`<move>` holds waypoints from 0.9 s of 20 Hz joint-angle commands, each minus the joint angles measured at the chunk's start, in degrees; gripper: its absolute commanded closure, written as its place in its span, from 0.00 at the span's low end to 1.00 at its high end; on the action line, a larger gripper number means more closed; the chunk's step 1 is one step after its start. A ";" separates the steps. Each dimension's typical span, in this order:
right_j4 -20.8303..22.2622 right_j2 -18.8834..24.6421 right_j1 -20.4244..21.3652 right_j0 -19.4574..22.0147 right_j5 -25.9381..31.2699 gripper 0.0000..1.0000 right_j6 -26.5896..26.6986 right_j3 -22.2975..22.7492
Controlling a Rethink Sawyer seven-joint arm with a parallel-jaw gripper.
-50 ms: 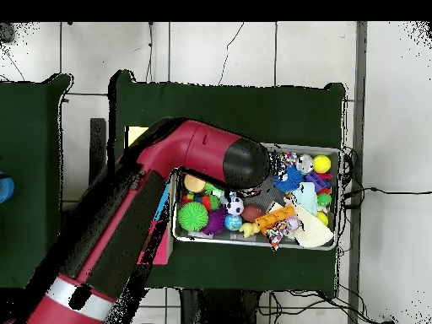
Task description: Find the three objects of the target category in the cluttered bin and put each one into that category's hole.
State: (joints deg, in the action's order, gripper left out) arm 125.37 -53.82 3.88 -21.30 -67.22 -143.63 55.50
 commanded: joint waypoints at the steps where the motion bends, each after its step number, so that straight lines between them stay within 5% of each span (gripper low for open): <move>1: -2.01 0.35 -0.12 1.82 -3.87 1.00 -13.02 2.70; 11: -9.12 0.82 -1.14 -2.60 2.33 1.00 -17.74 8.65; 18: -12.26 -2.17 -4.51 -5.74 1.00 1.00 -29.52 9.71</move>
State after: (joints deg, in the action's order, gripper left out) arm 119.38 -58.14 3.59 -25.40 -66.80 -148.05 59.52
